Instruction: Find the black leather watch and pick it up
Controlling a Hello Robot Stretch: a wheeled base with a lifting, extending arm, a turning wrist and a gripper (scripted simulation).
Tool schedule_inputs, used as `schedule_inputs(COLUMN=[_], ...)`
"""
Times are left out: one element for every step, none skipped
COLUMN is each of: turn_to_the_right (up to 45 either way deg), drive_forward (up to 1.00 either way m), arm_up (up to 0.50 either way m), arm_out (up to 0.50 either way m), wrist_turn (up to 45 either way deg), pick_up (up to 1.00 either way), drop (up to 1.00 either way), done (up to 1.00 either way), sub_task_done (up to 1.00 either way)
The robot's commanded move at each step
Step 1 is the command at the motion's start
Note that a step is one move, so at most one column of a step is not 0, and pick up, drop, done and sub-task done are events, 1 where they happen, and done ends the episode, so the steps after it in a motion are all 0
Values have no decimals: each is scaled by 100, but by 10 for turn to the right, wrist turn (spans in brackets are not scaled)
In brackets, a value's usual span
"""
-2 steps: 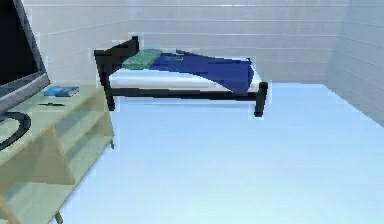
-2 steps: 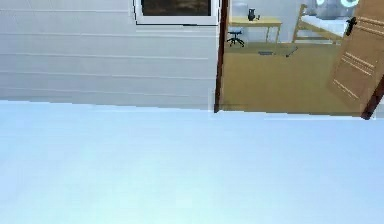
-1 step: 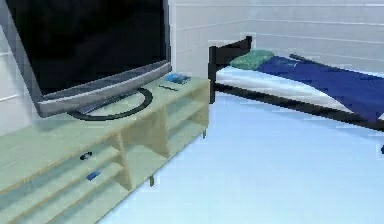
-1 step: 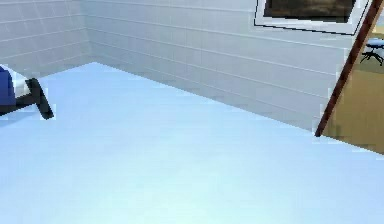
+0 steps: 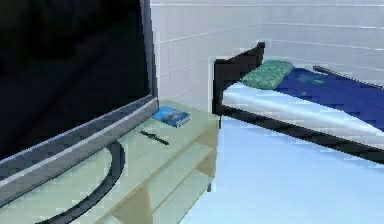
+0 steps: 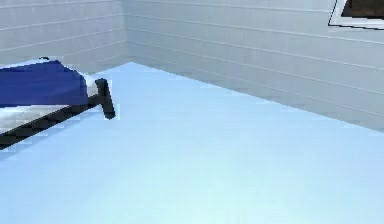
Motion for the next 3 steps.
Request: schedule_inputs(turn_to_the_right=[-450,-450,-120], drive_forward=[0,0,0], arm_up=[0,0,0], arm_out=[0,0,0], wrist_turn=[0,0,0], pick_up=[0,0,0], drop=[0,0,0], done=[0,0,0], sub_task_done=[0,0,0])
